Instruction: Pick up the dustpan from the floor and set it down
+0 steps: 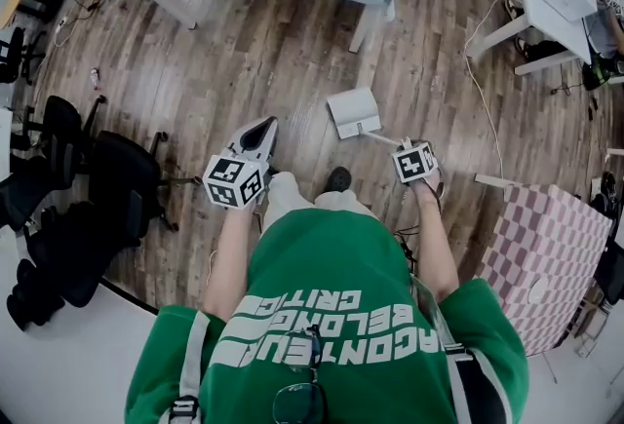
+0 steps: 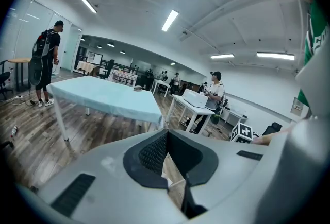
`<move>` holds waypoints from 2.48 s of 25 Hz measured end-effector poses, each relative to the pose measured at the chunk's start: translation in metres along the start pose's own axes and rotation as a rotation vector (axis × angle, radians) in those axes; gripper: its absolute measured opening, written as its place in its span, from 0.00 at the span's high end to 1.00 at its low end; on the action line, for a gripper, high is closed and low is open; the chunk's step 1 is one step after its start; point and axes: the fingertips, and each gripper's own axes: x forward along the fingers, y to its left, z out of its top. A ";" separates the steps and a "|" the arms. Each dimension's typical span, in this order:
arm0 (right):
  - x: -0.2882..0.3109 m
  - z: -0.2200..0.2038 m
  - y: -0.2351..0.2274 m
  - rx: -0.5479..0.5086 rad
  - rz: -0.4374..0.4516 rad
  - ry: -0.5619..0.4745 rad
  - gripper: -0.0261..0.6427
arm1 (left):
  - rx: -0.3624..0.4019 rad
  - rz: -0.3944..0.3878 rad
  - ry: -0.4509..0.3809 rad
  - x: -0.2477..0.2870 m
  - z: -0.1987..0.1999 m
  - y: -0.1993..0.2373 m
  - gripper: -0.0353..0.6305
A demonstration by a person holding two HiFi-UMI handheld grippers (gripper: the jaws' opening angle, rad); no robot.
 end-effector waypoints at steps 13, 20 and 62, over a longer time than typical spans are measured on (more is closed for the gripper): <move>0.058 0.001 -0.013 0.017 0.041 0.066 0.78 | -0.014 0.073 -0.015 -0.009 -0.005 -0.004 0.96; 0.089 0.015 -0.013 0.005 0.054 0.102 0.78 | -0.030 0.118 -0.017 -0.018 -0.009 0.001 0.96; -0.080 0.047 -0.040 0.170 -0.042 -0.449 0.78 | 0.058 -0.110 0.043 0.056 0.005 -0.059 0.96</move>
